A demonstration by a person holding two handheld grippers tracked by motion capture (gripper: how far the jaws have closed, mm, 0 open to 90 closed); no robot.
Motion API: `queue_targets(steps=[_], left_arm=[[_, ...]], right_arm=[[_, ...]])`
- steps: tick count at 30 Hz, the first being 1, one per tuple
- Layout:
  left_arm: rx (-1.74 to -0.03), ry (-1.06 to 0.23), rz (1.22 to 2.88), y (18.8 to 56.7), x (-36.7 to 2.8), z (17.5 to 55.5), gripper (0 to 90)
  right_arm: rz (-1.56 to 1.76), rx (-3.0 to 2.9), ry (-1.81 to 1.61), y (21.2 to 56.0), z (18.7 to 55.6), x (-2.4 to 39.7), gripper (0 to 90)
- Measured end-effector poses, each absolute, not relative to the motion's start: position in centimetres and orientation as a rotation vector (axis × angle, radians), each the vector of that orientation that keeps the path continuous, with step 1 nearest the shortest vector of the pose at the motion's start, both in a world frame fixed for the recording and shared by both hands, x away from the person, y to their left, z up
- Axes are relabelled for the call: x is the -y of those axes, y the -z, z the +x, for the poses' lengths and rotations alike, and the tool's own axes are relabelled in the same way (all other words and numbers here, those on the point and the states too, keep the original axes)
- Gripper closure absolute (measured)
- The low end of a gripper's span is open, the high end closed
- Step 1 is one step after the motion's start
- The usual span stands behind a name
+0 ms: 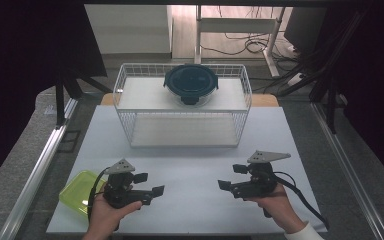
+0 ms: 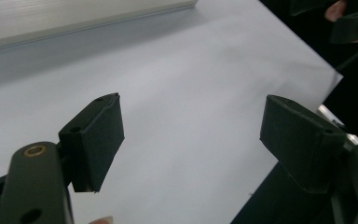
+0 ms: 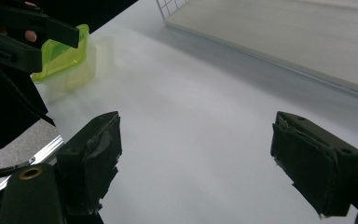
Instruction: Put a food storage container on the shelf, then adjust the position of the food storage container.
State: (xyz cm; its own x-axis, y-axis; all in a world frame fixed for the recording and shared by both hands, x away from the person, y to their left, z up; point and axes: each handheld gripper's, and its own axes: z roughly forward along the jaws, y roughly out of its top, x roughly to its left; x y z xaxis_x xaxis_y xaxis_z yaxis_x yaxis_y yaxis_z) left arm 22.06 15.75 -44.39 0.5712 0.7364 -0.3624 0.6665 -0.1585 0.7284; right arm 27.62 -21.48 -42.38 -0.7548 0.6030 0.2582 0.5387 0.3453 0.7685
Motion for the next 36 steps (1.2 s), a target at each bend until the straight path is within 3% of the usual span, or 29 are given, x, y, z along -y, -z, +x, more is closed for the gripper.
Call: queue_targets(steps=[12,21,36], left_arm=[[-1.173,-0.163,1.893,45.1,-16.2,22.2,21.5],[-1.189,-0.141,1.891,45.6,-16.3,22.6,21.6],[-1.154,-0.215,1.874,42.4,-18.2,21.1,24.2]], right_arm=[[1.074,-2.529,-1.370,43.1,27.5,21.6,15.6],[1.065,-2.535,-1.342,43.4,27.4,21.5,15.6],[1.128,-2.519,-1.369,43.4,27.3,22.0,15.6]])
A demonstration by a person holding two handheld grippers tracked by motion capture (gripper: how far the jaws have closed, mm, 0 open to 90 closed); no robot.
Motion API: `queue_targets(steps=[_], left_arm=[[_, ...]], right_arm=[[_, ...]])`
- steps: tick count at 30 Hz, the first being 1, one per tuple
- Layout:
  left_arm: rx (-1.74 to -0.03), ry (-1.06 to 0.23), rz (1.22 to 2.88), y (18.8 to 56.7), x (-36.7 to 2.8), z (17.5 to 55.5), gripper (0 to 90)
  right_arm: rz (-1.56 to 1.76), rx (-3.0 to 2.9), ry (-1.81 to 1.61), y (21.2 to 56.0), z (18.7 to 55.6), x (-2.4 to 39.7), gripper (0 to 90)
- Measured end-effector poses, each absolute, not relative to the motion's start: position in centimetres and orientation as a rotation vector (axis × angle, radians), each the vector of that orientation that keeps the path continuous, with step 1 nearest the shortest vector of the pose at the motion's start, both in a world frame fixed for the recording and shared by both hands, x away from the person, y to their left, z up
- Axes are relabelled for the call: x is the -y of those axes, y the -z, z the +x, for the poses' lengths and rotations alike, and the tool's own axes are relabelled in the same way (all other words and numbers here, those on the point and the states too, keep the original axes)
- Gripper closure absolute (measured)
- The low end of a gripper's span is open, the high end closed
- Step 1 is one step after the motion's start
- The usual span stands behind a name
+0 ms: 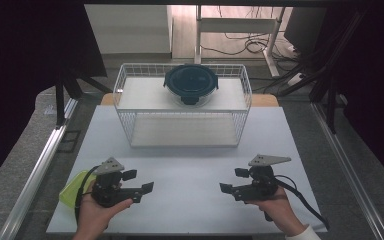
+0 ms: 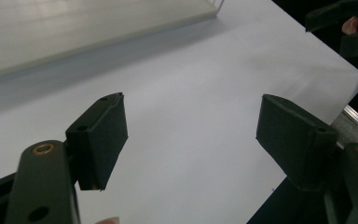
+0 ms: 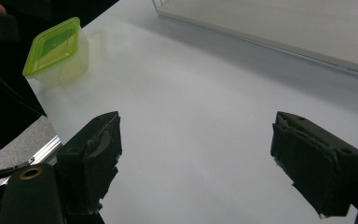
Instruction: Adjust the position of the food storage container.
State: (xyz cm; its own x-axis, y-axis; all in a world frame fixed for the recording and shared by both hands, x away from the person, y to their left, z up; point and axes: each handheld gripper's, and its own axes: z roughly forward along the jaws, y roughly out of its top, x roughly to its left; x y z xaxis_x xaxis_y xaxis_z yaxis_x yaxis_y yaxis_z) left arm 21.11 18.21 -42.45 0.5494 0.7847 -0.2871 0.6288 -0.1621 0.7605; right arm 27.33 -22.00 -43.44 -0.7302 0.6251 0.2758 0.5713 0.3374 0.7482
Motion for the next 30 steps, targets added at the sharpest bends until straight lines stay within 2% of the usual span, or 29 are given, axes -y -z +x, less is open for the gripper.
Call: queue_targets(steps=[9,18,30], left_arm=[[-1.223,-0.292,1.802,39.5,-24.2,20.1,29.8],[-1.364,-0.356,1.822,41.3,-29.5,19.0,38.0],[-1.590,-0.360,1.852,45.8,-35.2,20.3,77.2]], right_arm=[[1.125,-2.529,-1.360,43.6,27.4,21.9,15.8],[1.133,-2.538,-1.341,43.8,27.5,21.8,15.9],[1.149,-2.554,-1.320,44.2,27.6,21.5,16.3]])
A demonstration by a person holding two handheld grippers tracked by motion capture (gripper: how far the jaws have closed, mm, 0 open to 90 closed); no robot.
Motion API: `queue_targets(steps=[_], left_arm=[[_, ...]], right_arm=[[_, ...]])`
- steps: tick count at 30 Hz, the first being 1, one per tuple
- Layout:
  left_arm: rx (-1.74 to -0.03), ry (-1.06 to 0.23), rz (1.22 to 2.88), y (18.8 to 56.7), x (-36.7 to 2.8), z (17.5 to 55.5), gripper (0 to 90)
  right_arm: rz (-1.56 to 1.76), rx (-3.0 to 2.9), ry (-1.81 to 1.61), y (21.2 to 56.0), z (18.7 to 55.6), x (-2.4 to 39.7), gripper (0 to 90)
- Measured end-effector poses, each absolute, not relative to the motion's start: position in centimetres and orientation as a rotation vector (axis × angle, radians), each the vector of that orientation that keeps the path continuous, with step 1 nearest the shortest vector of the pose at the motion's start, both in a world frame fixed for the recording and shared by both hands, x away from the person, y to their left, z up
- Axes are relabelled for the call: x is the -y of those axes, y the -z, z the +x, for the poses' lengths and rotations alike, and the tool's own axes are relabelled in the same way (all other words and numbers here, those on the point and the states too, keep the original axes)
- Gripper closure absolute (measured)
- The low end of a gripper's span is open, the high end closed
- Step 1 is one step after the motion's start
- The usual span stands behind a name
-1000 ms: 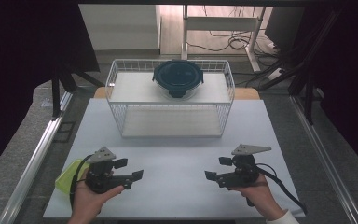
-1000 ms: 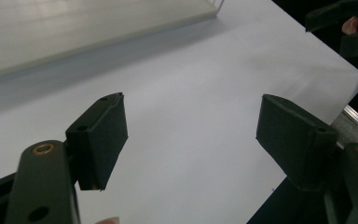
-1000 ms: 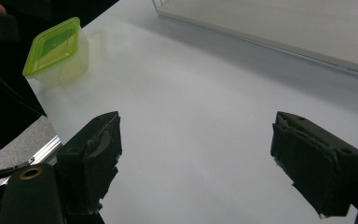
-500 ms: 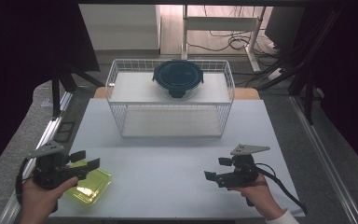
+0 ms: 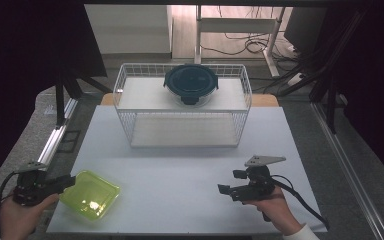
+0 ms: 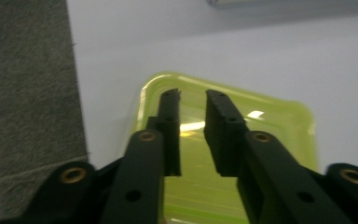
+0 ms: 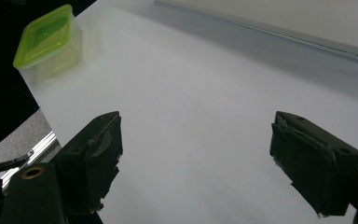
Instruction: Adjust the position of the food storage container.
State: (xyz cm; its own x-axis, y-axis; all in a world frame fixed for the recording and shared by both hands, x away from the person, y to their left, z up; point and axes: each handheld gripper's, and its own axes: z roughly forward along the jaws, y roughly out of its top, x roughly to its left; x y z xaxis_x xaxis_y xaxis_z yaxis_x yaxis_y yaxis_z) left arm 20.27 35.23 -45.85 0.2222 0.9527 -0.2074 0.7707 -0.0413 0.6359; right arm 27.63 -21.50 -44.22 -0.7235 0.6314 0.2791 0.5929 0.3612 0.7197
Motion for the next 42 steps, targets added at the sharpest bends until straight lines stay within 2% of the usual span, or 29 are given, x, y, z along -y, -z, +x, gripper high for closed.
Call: queue_targets(steps=[3,7,16,21,33,42], left_arm=[[-1.640,-0.390,1.891,46.7,-36.0,20.8,85.1],[-1.721,-0.410,1.915,48.0,-37.4,21.5,89.8],[-1.793,-0.407,1.959,49.6,-39.0,21.2,90.0],[-1.795,-0.354,1.939,50.4,-39.5,20.7,90.0],[-1.742,-0.290,1.960,50.6,-38.0,20.7,90.0],[-1.677,-0.203,2.027,50.5,-34.1,20.9,90.0]], right_arm=[[1.153,-2.554,-1.314,44.3,27.6,21.5,16.3],[1.154,-2.555,-1.313,44.3,27.6,21.6,16.3],[1.165,-2.553,-1.306,44.5,27.7,21.7,16.3],[1.166,-2.555,-1.302,44.6,27.7,21.6,16.4],[1.171,-2.558,-1.298,44.6,27.7,21.6,16.4],[1.175,-2.558,-1.295,44.6,27.8,21.6,16.4]])
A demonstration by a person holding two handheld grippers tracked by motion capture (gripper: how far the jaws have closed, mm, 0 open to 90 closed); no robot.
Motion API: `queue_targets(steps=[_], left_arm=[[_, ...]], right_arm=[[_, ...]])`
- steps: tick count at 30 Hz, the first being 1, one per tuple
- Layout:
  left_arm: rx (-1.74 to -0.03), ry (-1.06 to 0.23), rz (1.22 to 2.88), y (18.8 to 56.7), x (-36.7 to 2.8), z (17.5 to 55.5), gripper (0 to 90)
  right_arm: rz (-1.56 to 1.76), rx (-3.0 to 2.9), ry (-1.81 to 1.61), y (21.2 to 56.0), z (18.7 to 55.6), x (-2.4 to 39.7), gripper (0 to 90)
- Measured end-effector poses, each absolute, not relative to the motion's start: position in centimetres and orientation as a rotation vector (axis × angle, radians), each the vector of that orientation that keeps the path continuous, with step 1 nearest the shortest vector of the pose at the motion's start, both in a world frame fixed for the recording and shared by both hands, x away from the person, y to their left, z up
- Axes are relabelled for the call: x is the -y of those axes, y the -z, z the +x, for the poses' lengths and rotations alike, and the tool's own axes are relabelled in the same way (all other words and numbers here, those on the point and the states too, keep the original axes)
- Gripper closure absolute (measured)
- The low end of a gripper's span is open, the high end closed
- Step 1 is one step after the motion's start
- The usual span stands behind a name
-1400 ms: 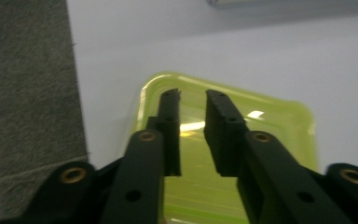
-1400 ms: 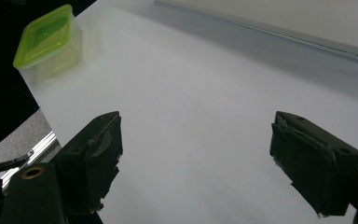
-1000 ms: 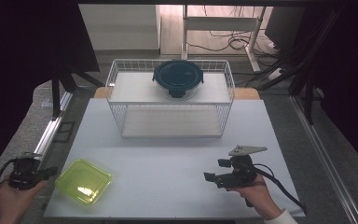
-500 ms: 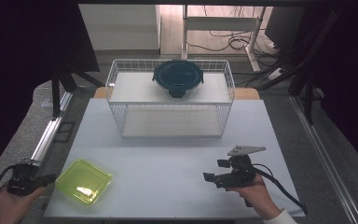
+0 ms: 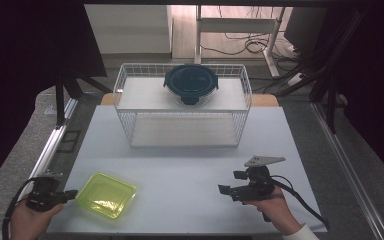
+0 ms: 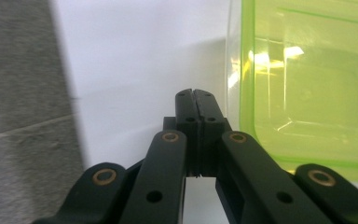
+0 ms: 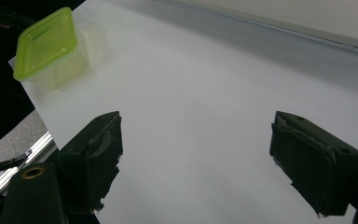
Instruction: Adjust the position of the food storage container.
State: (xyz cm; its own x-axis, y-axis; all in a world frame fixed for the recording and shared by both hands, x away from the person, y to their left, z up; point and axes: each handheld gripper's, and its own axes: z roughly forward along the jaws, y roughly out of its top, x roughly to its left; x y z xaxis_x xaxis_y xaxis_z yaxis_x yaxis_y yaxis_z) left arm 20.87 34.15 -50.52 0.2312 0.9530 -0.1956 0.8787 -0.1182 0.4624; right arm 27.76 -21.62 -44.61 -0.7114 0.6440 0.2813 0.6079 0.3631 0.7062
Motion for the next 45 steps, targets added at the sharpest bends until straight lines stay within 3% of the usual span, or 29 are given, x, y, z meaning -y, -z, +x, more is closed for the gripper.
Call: queue_targets(steps=[45], left_arm=[[-1.263,0.097,2.265,50.3,-16.6,24.4,89.9]], right_arm=[[1.175,-2.564,-1.281,44.8,27.8,21.8,16.4]])
